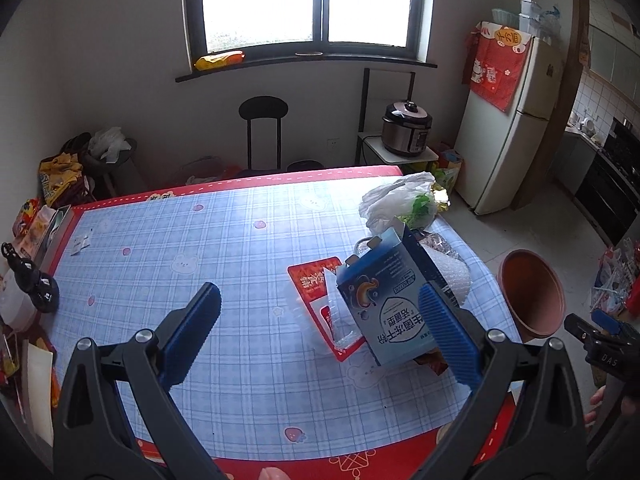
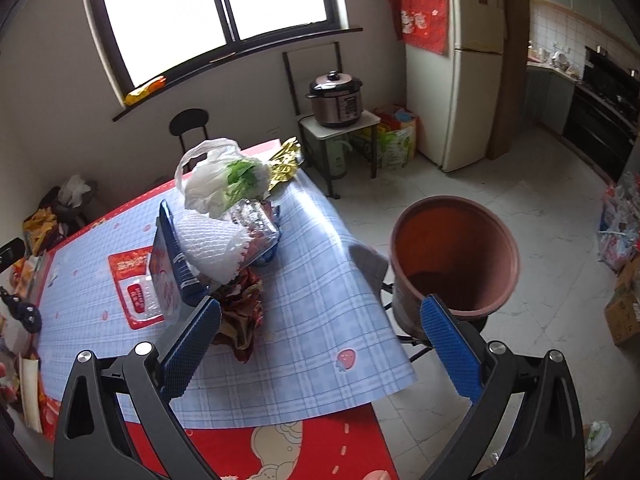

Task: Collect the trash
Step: 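Move the right tool toward the blue-white detergent box on the table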

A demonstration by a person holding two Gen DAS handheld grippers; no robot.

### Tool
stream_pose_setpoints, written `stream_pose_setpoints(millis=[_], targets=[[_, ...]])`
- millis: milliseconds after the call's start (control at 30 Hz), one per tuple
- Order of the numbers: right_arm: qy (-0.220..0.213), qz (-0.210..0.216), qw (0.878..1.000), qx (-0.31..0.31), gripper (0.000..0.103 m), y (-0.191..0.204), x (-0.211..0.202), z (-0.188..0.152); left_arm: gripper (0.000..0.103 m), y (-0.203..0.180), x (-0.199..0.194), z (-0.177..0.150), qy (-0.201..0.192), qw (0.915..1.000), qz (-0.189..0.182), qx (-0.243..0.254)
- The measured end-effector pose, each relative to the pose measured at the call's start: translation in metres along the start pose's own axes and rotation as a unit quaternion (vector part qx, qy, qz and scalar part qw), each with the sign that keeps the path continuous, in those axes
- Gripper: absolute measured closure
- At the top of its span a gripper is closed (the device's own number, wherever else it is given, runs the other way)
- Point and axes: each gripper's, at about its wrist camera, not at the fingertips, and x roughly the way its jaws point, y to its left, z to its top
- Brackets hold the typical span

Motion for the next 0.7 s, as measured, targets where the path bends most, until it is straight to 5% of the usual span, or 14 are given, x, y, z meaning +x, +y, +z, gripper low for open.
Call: stream_pose_setpoints(millis=[133,233,467,700], targets=[[-0.038,0.032,0.998,-0.046,0.005,0.016,0.012,0.001,0.005,0.013,0.001,-0.017,-0.001,0.9995,0.029,-0.015],[-0.024,0.055,0.995,-0.078,0.005,0.032,0.026,0.005,0.005,0.021,0.006,-0.03,0.009,0.9986,0.048,-0.018],[0.025,0.048,0.99,-0.13,0.005,0.079,0.066,0.008,0.005,0.036,0.039,-0.044,0.07,0.997,0.035,-0.003],[0.036,0.078,0.99,-0.114,0.005,0.111,0.092,0.008,0.005,0.046,0.058,-0.038,0.047,0.9984,0.013,0.029]])
